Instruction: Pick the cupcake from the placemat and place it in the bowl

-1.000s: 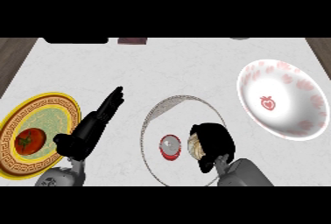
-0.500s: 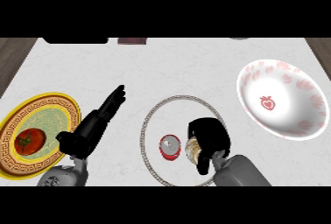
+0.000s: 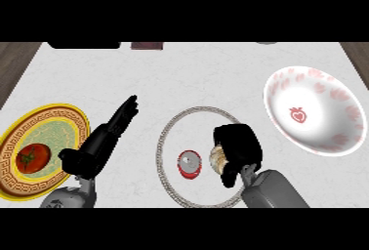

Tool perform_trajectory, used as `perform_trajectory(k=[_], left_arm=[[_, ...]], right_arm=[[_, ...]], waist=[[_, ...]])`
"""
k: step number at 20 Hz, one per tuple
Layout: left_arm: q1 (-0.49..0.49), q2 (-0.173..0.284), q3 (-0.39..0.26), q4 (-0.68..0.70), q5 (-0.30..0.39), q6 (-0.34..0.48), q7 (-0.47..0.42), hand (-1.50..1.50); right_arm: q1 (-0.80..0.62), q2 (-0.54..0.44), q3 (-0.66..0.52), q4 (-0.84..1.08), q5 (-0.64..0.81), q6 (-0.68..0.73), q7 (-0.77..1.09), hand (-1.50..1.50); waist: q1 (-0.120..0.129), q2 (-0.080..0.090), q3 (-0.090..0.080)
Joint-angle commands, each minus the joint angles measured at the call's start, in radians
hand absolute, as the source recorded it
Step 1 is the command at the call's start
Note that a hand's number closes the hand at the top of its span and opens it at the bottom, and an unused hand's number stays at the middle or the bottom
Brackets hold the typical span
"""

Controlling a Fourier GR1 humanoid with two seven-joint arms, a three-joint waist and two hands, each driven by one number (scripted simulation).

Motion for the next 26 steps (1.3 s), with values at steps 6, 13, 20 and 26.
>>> perform_trajectory(k=[6,13,20,26], left_arm=[[-0.037,-0.015,0.011,0.019,-0.005,0.012,0.026,0.0],[-0.029,0.001,0.032,0.027,0.01,-0.011,0.012,0.0],[-0.035,0.004,0.034,0.018,0.006,-0.033,0.012,0.0],[-0.011,-0.038,0.0,0.057,-0.043,0.0,-0.052,0.0]], right_arm=[[-0.068,0.02,-0.042,-0.247,0.15,-0.128,0.141,1.5],[-0.069,0.049,-0.196,-0.448,0.068,-0.22,0.14,1.5],[-0.171,-0.095,-0.462,-0.337,-0.031,-0.131,0.056,1.5],[-0.103,-0.186,-0.484,-0.159,0.118,-0.37,-0.09,1.5]], waist=[[-0.011,-0.003,0.0],[-0.007,0.0,0.0],[0.004,0.002,0.0],[0.004,0.005,0.0]])
